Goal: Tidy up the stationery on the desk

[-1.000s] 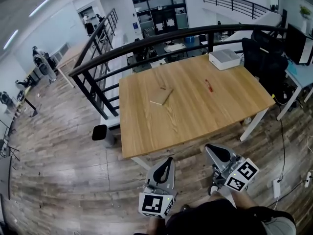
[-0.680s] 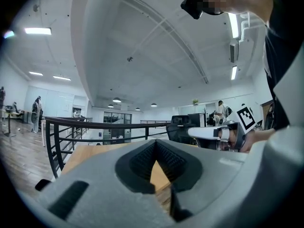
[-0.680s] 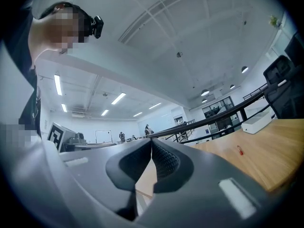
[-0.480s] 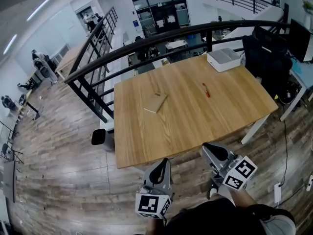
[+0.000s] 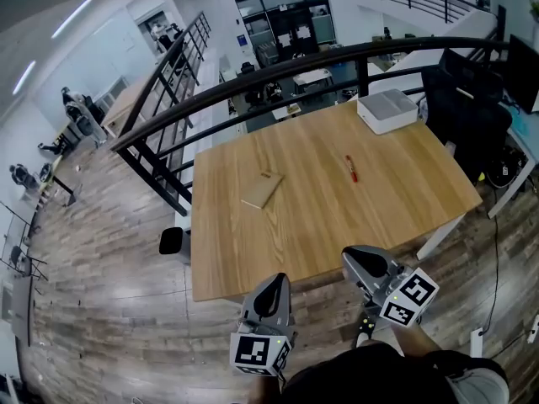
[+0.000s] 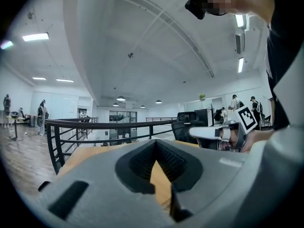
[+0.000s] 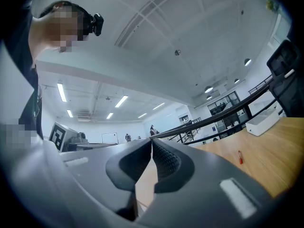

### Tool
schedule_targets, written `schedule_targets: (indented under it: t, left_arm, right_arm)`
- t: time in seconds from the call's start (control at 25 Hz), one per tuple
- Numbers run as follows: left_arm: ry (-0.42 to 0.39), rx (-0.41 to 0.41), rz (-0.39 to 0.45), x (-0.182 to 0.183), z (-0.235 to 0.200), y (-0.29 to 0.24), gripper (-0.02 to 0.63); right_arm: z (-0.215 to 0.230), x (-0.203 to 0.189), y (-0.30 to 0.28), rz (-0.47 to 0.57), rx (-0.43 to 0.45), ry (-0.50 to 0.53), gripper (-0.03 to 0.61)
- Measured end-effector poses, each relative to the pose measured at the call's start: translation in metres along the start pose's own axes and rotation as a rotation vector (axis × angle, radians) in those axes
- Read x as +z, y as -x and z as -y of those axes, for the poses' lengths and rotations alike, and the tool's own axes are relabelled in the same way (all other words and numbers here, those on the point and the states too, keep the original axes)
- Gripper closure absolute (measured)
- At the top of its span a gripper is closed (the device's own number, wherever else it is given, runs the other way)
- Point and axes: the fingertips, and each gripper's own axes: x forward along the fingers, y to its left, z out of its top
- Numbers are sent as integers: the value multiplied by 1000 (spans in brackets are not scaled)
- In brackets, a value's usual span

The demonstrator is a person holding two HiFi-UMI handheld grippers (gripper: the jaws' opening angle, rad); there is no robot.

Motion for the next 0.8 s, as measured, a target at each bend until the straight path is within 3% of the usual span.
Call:
schedule_targets:
  t: [0.4, 0.8]
  left_arm:
    - [11, 22, -7, 8, 29, -80, 615]
    - [-7, -9, -31, 21, 57, -127, 615]
  right_arm:
    - [75, 23, 19, -9, 33, -6, 569]
    - [115, 41, 35, -5, 24, -24, 565]
